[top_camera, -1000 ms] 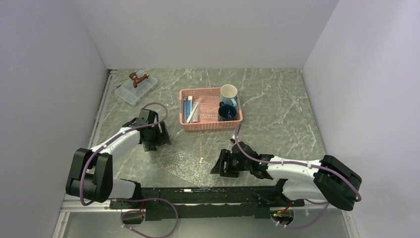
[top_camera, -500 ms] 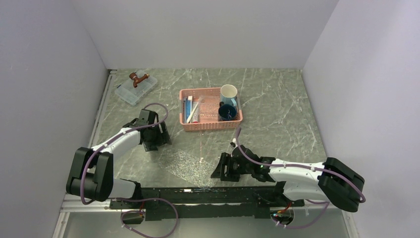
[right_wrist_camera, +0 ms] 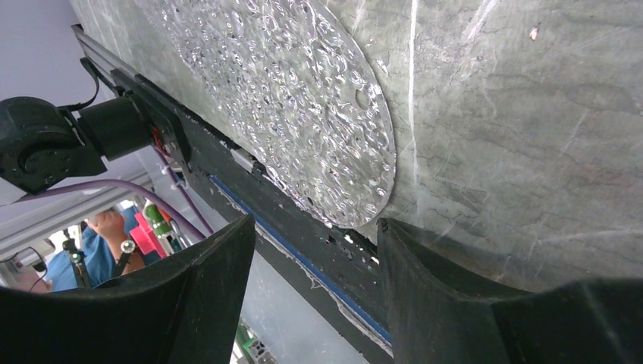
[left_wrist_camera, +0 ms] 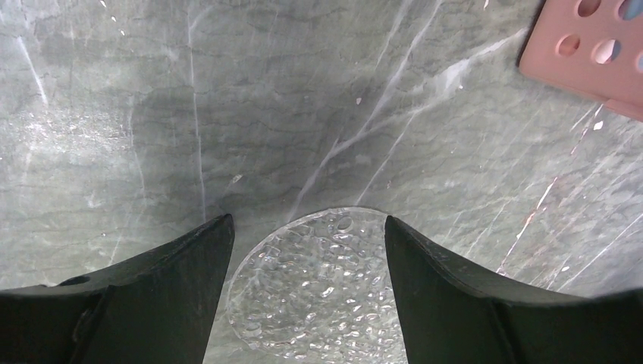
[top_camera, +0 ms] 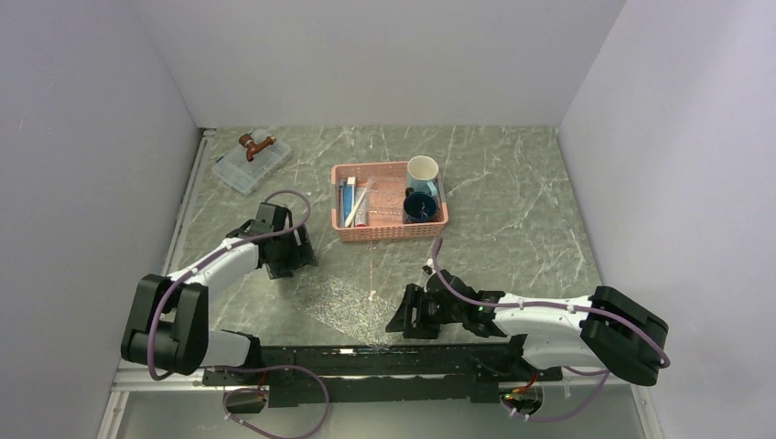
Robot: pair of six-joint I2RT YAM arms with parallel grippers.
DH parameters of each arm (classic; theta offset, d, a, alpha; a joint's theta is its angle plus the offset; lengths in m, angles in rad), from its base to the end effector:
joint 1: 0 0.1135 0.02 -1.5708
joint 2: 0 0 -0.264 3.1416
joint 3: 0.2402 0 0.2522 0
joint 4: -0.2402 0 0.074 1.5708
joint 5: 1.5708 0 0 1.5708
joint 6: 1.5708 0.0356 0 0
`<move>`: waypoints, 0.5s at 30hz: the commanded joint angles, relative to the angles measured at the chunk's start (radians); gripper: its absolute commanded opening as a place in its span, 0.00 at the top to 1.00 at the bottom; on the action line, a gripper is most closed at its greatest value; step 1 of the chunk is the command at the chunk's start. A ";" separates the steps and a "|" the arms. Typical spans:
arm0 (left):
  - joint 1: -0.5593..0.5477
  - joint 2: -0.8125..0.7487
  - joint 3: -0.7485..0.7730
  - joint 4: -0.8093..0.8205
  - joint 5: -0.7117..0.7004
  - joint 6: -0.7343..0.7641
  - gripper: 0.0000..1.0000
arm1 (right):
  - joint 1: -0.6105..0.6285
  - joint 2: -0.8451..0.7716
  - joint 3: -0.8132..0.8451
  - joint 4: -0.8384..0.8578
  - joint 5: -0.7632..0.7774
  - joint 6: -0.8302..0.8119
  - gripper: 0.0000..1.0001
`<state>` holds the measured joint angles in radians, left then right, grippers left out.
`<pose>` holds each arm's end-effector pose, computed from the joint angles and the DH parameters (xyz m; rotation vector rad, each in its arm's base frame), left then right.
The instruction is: Prepare toiletry sets of a toothbrush and toothpaste on the tray
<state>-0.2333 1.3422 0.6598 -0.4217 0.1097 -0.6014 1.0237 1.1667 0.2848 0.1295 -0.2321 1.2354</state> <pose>0.2300 -0.0587 0.1650 -0.4647 2.6914 -0.4002 0.0958 0.1730 0.1310 0.1516 2.7367 1.2097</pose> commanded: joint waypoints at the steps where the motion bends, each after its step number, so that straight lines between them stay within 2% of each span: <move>1: -0.008 -0.012 -0.045 0.016 0.050 0.010 0.21 | 0.006 0.004 0.005 -0.039 0.062 0.015 0.37; 15: -0.021 -0.072 -0.094 -0.009 0.094 0.014 0.21 | -0.033 -0.016 0.043 -0.100 0.125 0.019 0.36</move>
<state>-0.2459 1.2877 0.6018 -0.3710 0.1757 -0.5949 1.0084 1.1633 0.3092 0.0856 -0.1612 1.2579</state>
